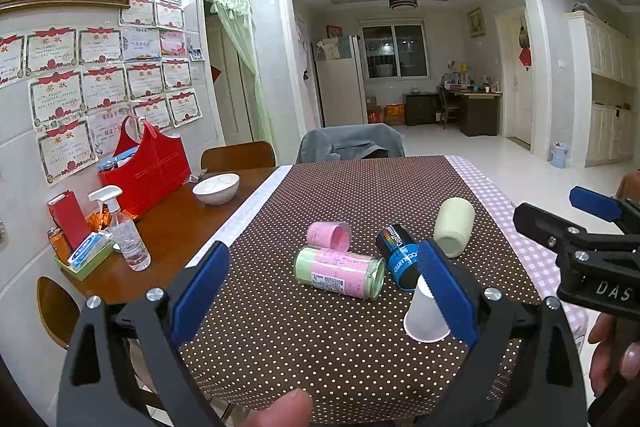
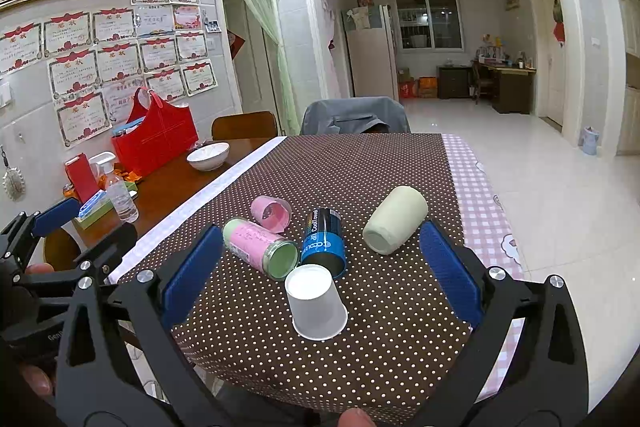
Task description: Flip cup upside down
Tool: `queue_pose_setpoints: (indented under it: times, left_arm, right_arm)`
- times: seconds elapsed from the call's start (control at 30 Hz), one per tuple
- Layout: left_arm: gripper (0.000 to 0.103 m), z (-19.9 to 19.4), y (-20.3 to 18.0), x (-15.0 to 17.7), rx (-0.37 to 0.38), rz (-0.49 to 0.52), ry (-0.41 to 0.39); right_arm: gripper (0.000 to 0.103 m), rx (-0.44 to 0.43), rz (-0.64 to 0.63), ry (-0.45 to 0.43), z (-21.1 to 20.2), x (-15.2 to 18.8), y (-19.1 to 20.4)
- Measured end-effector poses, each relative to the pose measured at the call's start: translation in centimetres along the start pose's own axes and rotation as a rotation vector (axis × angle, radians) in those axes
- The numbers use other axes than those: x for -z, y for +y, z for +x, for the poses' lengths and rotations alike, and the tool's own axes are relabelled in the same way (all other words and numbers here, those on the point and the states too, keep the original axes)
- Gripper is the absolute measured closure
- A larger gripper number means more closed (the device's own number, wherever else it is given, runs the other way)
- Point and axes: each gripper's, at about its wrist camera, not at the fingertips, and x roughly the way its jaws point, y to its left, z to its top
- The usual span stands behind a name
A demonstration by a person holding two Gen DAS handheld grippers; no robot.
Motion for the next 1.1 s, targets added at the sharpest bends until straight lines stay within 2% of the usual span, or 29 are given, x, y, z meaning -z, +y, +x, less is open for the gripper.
queue_pose_setpoints:
  times: [0.83,1.1]
  left_arm:
    - [0.01,-0.16,0.14,0.15,0.011,-0.021,-0.021]
    - [0.01,0.35,0.28,0.19,-0.009,-0.029,0.004]
  right_arm:
    - [0.006,-0.006,0.001,0.008,-0.17,0.13,0.23]
    - [0.006,-0.005,0.001,0.01,-0.15,0.13,0.22]
